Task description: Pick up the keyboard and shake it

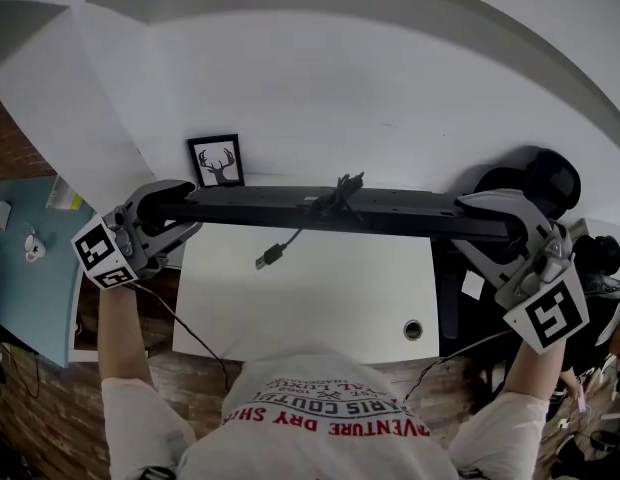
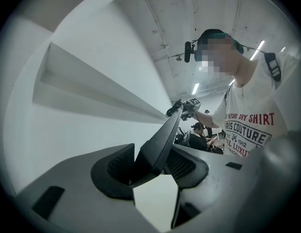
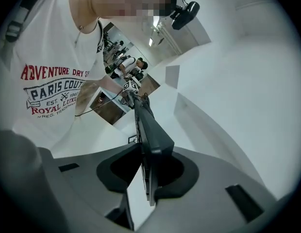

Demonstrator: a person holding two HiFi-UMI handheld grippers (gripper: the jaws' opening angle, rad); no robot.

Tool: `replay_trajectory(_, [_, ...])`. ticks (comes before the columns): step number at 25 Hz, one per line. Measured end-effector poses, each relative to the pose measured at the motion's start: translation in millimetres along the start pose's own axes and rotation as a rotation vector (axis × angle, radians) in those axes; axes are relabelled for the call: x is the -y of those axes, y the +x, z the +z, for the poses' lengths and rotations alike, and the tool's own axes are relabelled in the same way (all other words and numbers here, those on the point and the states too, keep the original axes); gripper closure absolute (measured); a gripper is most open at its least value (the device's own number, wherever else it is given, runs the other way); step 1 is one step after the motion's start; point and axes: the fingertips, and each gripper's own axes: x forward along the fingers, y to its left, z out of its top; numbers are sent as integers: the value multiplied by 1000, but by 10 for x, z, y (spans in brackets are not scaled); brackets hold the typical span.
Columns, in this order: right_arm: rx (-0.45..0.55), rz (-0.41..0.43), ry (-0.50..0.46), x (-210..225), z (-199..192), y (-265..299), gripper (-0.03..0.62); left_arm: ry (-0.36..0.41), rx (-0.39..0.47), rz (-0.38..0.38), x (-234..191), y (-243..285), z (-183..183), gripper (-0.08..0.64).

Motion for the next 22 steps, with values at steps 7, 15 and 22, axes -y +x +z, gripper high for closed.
replay_trajectory(7, [-4,41,37,1,-117,-31,483,-22,-4,-11,33,95,-62,365])
replay_trajectory(15, [129,-20,281,-148,-411,-99,483,62,-120,54,78,278,203,351])
replay_trajectory(22, [184,-212,262,-430,-483,-121,485,409,-188,102,325,185,1083,345])
